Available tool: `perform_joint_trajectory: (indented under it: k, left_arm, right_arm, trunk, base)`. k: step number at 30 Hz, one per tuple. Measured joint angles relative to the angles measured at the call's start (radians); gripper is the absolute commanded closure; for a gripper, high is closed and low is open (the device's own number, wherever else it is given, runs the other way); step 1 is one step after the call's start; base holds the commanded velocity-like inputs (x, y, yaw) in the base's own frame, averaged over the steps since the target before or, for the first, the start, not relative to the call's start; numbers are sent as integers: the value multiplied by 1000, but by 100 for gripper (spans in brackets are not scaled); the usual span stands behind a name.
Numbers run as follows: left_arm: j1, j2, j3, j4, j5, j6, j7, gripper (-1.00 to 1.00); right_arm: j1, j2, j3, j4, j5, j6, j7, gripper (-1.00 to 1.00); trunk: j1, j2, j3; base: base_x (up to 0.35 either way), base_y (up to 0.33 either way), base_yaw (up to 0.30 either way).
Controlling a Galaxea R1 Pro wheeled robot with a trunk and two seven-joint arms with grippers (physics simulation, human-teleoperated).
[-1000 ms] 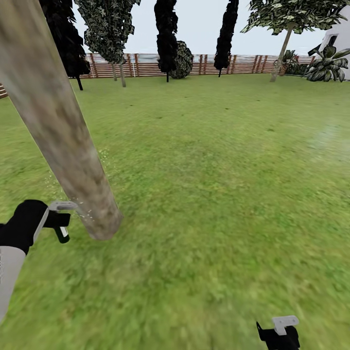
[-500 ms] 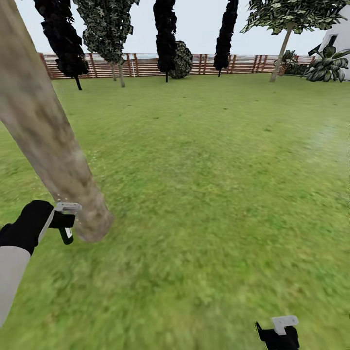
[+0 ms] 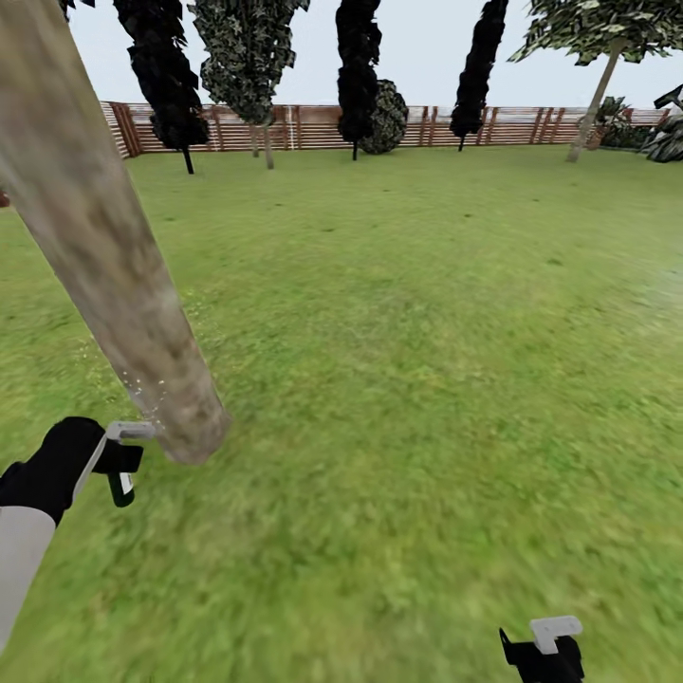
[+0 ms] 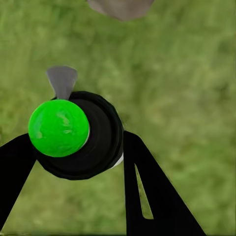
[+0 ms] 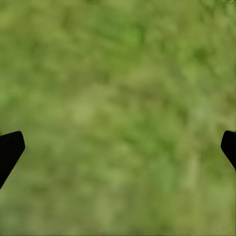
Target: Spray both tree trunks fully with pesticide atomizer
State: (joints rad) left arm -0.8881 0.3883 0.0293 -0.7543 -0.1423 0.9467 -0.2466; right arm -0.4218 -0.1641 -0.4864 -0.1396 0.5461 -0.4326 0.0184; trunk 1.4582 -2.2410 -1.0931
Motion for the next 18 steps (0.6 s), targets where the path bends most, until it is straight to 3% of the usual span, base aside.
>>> perform_joint_trajectory:
  k: [6, 10, 13, 18]
  left_arm:
    - [1, -1, -1, -3, -3, 0, 3, 100]
    - [2, -12, -4, -11, 1, 0, 8, 100]
    - [1, -17, -2, -13, -6, -1, 88, 100]
    - [1, -18, -1, -12, 5, 1, 111, 100]
  right_arm:
    - [0, -1, 0, -1, 0, 0, 0, -100]
    - [0, -4, 0, -2, -1, 0, 0, -100]
    - [0, -3, 0, -2, -1, 0, 0, -100]
    - [0, -1, 0, -2, 0, 0, 0, -100]
  trunk:
    - [0, 0, 0]
    - [0, 0, 0]
    - [0, 0, 0]
    - [0, 0, 0]
  base:
    - [14, -5, 23]
    - [181, -177, 0]
    - [186, -218, 0]
    - [99, -249, 3]
